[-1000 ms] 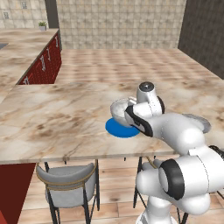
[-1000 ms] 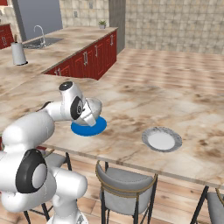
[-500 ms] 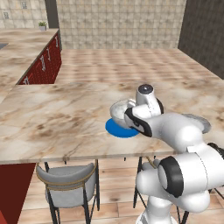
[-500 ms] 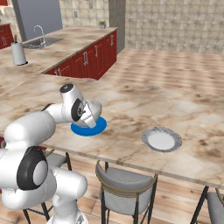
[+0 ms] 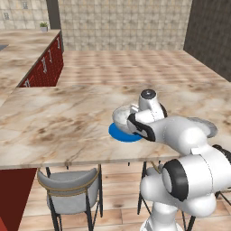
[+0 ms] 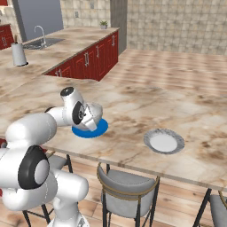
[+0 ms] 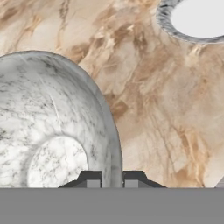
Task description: Move the bowls from the cabinet to the plates on the dining table.
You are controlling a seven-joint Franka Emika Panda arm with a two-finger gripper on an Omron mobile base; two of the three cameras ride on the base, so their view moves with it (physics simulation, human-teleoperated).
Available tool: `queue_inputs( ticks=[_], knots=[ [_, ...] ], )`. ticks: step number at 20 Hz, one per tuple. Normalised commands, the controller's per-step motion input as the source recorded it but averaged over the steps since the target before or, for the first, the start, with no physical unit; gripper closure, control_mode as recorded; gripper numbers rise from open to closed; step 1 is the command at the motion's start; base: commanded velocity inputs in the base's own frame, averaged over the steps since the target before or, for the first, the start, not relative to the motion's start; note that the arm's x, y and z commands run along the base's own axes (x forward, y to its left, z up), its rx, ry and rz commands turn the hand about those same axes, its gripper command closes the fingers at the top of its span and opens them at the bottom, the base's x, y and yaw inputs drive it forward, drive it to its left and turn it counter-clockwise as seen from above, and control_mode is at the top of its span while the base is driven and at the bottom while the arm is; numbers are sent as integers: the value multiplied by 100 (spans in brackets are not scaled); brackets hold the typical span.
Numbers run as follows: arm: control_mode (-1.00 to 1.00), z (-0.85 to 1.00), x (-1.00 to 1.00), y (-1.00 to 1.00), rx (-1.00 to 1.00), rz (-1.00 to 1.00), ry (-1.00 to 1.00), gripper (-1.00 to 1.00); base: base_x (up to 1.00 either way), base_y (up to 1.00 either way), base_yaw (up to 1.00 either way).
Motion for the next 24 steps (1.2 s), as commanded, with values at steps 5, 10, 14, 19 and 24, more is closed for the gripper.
queue_inputs(
  ticks=[5,10,14,19,24],
  knots=[
    [-100,-1,19,2,0,0,0,100,0,0,0],
    [-100,-5,21,0,0,0,0,100,0,0,0],
    [-100,0,5,5,0,0,0,100,0,0,0],
    [-100,0,-1,5,0,0,0,100,0,0,0],
    [-100,0,0,0,0,0,0,-100,0,0,0]
  ],
)
